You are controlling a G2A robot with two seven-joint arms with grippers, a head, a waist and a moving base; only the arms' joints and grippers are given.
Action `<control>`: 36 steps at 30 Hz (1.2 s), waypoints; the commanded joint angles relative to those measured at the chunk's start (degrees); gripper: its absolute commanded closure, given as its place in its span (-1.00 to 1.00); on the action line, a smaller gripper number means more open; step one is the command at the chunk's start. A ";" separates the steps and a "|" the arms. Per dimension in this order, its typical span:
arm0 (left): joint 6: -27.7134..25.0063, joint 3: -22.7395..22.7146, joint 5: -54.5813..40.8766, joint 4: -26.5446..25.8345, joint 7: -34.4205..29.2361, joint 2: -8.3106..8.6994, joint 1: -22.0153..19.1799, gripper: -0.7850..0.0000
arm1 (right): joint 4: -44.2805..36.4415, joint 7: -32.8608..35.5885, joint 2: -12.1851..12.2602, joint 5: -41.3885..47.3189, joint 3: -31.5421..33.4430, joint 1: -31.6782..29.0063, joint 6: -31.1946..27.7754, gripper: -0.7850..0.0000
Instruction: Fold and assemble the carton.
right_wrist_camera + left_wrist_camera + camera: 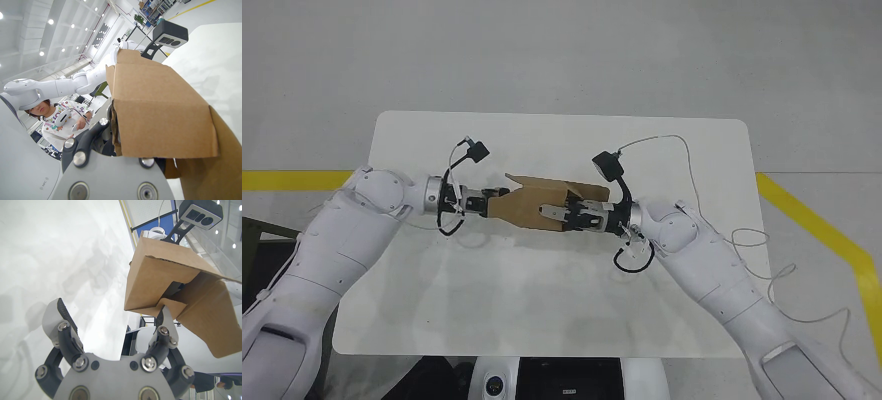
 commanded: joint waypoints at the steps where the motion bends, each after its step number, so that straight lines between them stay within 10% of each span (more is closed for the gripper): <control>1: 0.05 0.23 0.08 -0.31 -0.05 0.05 0.04 -1.00 | 0.26 0.19 -0.05 0.01 0.07 0.08 -0.09 1.00; 36: 1.14 -0.50 -3.41 1.92 -1.13 -0.89 -0.78 -1.00 | -0.70 8.87 0.54 4.13 1.15 -1.36 3.45 1.00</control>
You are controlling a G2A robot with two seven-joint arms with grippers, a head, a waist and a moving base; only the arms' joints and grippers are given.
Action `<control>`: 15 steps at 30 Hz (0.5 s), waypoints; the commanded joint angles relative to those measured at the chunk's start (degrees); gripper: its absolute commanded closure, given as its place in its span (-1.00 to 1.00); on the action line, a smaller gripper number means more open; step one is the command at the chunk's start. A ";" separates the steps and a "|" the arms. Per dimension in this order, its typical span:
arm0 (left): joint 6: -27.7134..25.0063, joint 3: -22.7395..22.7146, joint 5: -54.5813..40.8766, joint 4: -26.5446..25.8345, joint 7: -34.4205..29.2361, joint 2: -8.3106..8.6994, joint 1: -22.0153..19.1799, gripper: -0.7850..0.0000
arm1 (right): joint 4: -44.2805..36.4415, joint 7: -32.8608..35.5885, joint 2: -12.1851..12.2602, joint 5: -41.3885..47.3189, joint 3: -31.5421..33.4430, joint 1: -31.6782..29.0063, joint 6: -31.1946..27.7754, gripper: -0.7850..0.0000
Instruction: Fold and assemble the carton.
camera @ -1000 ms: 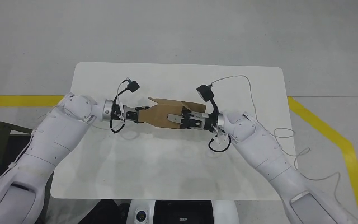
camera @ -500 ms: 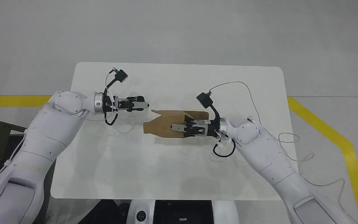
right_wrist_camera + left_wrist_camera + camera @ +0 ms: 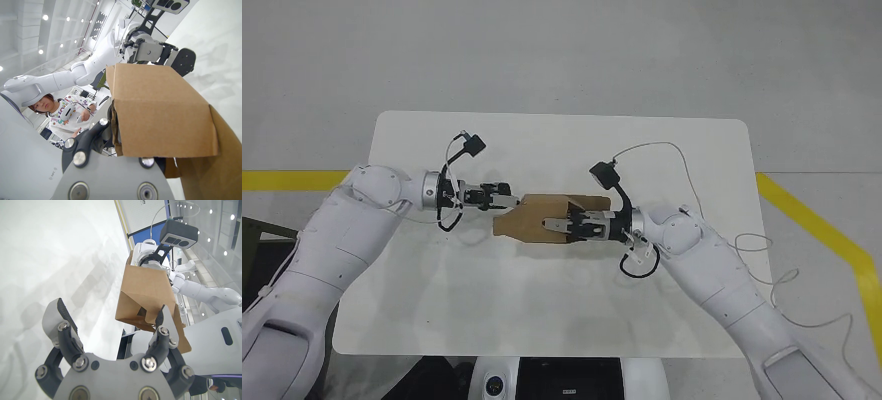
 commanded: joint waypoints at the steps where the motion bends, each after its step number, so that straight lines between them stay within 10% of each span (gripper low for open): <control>1: 0.12 0.07 0.01 -0.39 -0.11 0.03 0.16 -1.00 | -0.30 -0.10 -0.13 0.16 -0.15 0.14 -0.13 1.00; 15: 0.17 0.17 0.12 -0.91 -0.17 0.11 0.05 -1.00 | 1.01 -0.02 -0.90 0.51 -0.78 1.21 -0.91 1.00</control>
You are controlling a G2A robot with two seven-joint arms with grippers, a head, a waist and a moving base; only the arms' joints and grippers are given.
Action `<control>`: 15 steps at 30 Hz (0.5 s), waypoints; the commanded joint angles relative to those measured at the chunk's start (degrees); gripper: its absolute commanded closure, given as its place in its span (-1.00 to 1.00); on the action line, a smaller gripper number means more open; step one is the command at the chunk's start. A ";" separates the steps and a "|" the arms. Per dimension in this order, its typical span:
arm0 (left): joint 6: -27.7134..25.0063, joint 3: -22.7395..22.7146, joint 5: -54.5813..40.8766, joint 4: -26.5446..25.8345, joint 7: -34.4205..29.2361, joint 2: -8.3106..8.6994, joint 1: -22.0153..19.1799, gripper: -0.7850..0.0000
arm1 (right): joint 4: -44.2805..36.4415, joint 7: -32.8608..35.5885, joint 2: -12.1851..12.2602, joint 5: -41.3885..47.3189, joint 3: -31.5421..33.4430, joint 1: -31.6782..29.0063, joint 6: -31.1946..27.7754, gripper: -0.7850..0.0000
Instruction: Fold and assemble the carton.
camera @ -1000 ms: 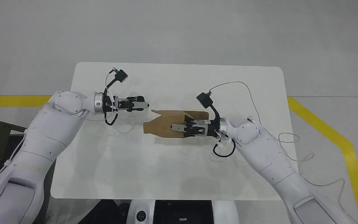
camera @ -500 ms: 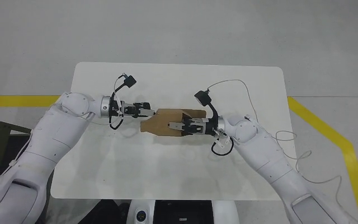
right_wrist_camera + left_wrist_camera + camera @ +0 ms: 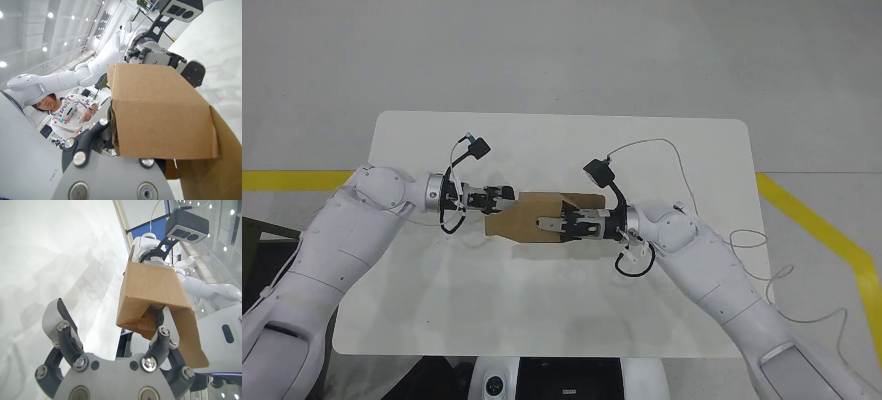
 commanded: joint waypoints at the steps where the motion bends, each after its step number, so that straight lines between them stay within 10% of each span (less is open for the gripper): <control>1: -0.07 -0.16 -0.02 0.34 0.06 0.05 -0.12 -1.00 | 0.48 -0.15 0.11 -0.23 0.51 -0.03 -0.13 1.00; 15: -0.06 -2.21 -0.77 0.91 0.06 0.88 -0.27 -1.00 | -0.10 -6.16 2.42 -11.18 7.82 -3.03 3.68 1.00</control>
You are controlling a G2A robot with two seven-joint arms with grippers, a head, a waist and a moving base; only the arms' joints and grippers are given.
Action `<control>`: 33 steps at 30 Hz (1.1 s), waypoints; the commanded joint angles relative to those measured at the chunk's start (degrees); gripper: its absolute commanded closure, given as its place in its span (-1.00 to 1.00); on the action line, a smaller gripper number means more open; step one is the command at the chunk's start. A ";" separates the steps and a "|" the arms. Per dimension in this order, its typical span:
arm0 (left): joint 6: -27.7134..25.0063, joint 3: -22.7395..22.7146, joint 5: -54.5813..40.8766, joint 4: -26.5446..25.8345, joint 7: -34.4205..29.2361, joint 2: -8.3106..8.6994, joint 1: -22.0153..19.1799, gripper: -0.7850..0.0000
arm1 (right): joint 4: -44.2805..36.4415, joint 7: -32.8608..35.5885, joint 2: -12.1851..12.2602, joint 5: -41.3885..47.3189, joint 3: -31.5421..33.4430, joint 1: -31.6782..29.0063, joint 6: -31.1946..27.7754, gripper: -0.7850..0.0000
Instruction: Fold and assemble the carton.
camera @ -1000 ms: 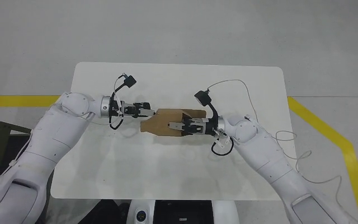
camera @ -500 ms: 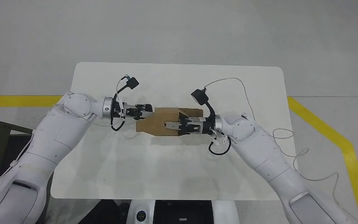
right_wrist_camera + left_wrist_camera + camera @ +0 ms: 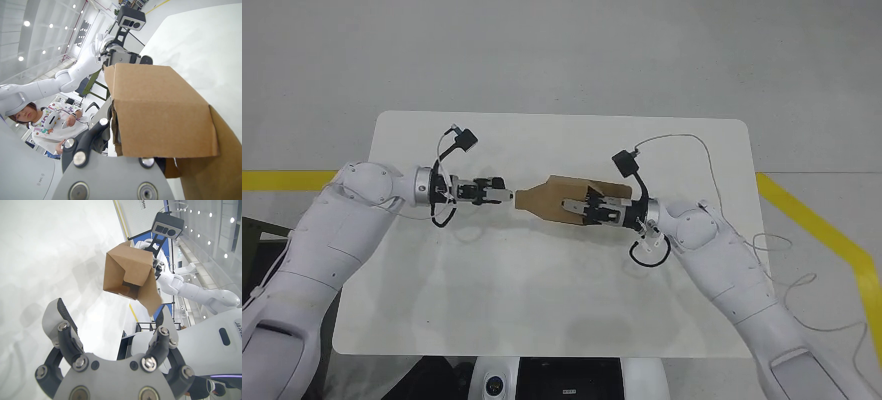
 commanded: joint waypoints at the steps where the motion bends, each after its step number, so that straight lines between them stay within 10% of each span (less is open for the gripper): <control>1: 0.05 -0.27 -0.16 -0.79 -0.05 0.17 0.20 -1.00 | -0.73 -1.06 0.18 -1.21 0.59 -0.68 0.67 1.00; 33: 2.69 0.20 1.35 2.81 -0.27 -1.82 0.22 -1.00 | -6.45 -0.74 -0.29 0.55 -0.91 -1.29 0.19 1.00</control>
